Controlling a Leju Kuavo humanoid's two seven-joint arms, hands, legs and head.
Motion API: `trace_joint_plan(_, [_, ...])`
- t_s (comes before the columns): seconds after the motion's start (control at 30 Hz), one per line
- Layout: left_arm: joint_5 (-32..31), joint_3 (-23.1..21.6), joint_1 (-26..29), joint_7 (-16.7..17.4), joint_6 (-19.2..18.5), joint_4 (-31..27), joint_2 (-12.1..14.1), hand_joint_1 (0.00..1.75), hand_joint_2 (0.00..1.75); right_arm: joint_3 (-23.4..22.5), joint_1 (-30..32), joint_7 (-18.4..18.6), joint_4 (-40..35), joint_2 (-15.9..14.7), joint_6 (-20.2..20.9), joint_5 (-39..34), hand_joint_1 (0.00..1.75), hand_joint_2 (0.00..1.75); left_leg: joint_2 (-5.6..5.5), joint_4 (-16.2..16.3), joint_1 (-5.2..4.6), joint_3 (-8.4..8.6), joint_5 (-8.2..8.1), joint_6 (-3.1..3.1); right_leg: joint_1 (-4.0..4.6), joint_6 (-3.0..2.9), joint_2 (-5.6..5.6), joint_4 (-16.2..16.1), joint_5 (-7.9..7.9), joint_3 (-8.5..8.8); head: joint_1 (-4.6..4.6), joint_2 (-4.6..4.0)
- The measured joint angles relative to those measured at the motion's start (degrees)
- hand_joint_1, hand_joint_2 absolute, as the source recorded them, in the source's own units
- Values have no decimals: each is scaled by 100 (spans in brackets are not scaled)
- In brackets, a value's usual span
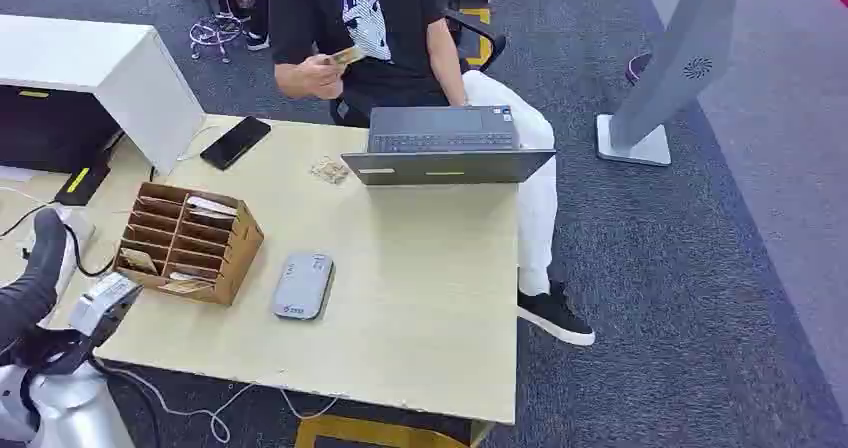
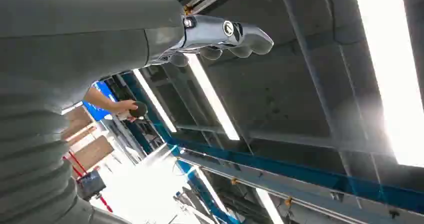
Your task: Pass the card to the sensor for recognition and then transmit it.
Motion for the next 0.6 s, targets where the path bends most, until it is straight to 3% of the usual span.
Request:
trace_joint_plan(0.2, [-36,-72,-61,0,0,72,33,0,175,0,0,0,0,-4,7,2,0,175,0,0,0,-3,0,0,0,1,-1,-1,0,-3,0,0])
trace_joint_plan(0.3, [-438,-131,-247,0,0,283,66,0,175,0,-2,-9,0,-4,17,20,0,175,-6,1,-1,-2,1,1,0,1,-6,-2,0,-4,2,0])
trace_joint_plan(0.47, [-1863,-87,-1215,11,-2,1395,194,0,175,0,-35,-72,-2,-15,50,105,0,175,-12,0,0,-4,18,2,0,1,-13,1,12,3,0,0])
trace_joint_plan(0.6, [-2598,44,-1964,379,-2,2340,352,0,175,-15,-38,-151,-7,-33,50,87,0,175,-6,0,0,-4,20,0,0,3,-6,6,17,-2,0,0])
